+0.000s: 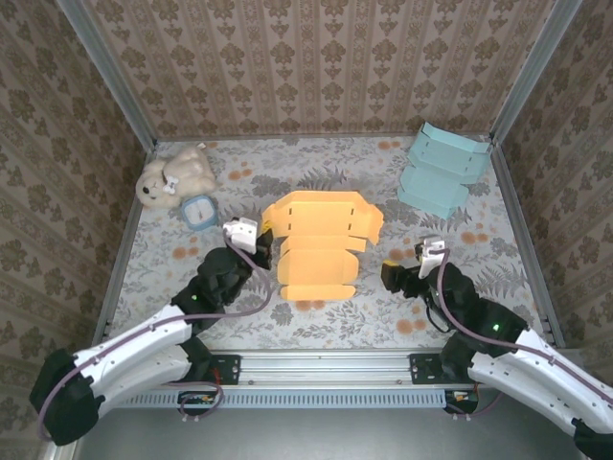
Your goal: Fold the paper box
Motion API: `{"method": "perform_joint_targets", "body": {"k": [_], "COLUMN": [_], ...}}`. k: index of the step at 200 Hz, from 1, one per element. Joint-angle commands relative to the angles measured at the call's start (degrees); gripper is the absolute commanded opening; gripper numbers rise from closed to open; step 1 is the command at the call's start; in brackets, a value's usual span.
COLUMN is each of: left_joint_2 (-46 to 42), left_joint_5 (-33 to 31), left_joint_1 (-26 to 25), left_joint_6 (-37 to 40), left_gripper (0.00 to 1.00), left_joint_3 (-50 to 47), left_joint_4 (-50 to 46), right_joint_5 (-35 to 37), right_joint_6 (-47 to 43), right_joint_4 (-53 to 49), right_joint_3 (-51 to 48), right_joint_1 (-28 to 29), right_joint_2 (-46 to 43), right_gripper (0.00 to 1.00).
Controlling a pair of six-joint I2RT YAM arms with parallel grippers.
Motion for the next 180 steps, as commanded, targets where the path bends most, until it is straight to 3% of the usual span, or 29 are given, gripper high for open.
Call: {"method": "perform_joint_targets", "body": {"k": [1,27,69,98,138,180], "left_joint_2": [-4.45,-8.14,-11.34,-12.7,-11.34,-9.39], "left_joint_5": [0.92,1.81,3.49,3.5,4.45,4.68], "left_joint_1": [2.25,4.47,5.03,5.12,5.05,5.02], "left_joint_6": [2.56,1.25,0.75,0.43,0.91,1.44], "left_gripper": [0.0,0.0,0.0,0.0,0.0,0.0], "left_joint_3": [-4.09,-7.0,-9.64,-9.99,-9.36,-8.64], "left_joint_4": [2.54,3.11,3.96,3.24,2.85,3.06], "right_joint_5": [-3.85,-6.64,-12.46,-15.29,-17.13,-21.22], "right_joint_6": [-11.41,-24.49,-47.73,-61.27,-67.78,-72.54], "right_joint_4": [6.35,5.7,-10.0,-18.11,-26.93,-32.03], "right_joint_3": [6.29,16.68,38.95,48.94,59.95,63.91], "right_joint_1": [-0.32,-0.41,-0.43,-0.68,-1.8,-3.52], "right_joint_2": [4.54,15.4,36.57,46.25,56.12,61.8], "right_gripper": [0.75,0.71,0.68,0.65,0.61,0.55]}}
